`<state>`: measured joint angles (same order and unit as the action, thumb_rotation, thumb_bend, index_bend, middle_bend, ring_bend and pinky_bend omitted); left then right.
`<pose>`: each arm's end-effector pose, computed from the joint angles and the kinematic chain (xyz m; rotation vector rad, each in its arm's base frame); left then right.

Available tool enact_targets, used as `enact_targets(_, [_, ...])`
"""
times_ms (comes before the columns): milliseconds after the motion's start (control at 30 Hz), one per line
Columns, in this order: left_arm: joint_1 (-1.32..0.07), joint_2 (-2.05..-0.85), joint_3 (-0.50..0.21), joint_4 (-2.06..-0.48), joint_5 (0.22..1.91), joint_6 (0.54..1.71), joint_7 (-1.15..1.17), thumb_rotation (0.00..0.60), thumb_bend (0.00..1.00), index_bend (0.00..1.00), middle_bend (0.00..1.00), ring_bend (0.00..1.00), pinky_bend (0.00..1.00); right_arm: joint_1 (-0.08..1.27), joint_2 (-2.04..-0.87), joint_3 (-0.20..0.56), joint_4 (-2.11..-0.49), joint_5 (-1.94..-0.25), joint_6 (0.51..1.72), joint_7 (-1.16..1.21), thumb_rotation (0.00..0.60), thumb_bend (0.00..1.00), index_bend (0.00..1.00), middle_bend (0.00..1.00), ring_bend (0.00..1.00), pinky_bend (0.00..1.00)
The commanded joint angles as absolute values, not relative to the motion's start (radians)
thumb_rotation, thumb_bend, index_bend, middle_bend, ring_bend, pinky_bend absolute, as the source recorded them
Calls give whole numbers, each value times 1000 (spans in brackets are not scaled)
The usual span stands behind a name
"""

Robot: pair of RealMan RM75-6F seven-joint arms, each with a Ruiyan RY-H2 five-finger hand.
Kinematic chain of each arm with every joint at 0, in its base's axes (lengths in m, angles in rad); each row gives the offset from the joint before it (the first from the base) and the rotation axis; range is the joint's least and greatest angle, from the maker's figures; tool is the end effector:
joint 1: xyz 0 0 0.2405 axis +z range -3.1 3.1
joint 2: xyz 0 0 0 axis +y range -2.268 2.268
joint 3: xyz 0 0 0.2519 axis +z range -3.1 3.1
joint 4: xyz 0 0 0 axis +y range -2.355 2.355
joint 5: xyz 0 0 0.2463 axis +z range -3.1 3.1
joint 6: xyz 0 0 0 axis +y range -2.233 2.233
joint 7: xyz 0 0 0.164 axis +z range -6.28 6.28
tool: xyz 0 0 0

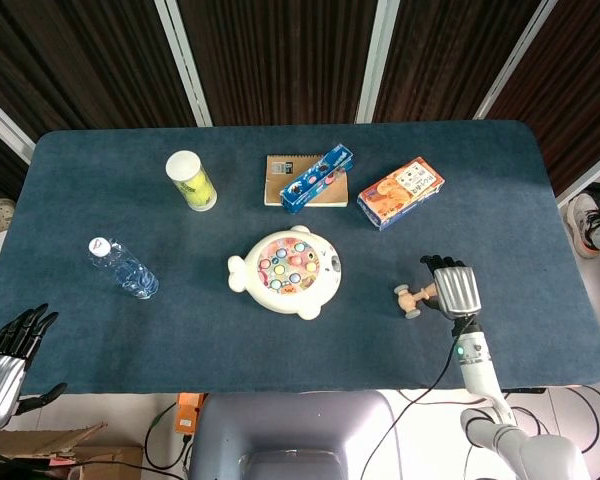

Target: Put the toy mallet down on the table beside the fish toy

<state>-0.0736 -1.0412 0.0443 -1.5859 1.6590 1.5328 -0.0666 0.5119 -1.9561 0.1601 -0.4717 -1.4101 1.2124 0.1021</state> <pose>-0.3205 0.1760 0.1348 -1.5487 -0.8620 -0.9147 -0.3191 -0.3722 -0.0440 1.4995 -0.7353 0.8577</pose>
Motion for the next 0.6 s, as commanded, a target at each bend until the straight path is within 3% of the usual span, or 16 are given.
enact_targets(33, [-73,-1041,44,-1587,1659,1534,-66,600,75,0,0,0,149,513,-1952,149,-476,-1423,1218,86,600,53,361,398,366,533])
enact_targets(200, [-72,-1040,44,-1586,1659,1536,-68,600,74,0,0,0,149,506,-1951,126,-475,-1447,1242,71,600,53,391,397,366,533])
enact_targets(367, [-70,-1040,44,-1585,1662,1541,-71,600,75,0,0,0,149,505,-1958,123,-462,-1458,1265,91,600,53,509,398,367,534])
enact_targets(600, [-69,-1040,44,-1584,1662,1542,-74,600,74,0,0,0,149,504,-1968,124,-438,-1461,1284,83,600,57,600,398,395,549])
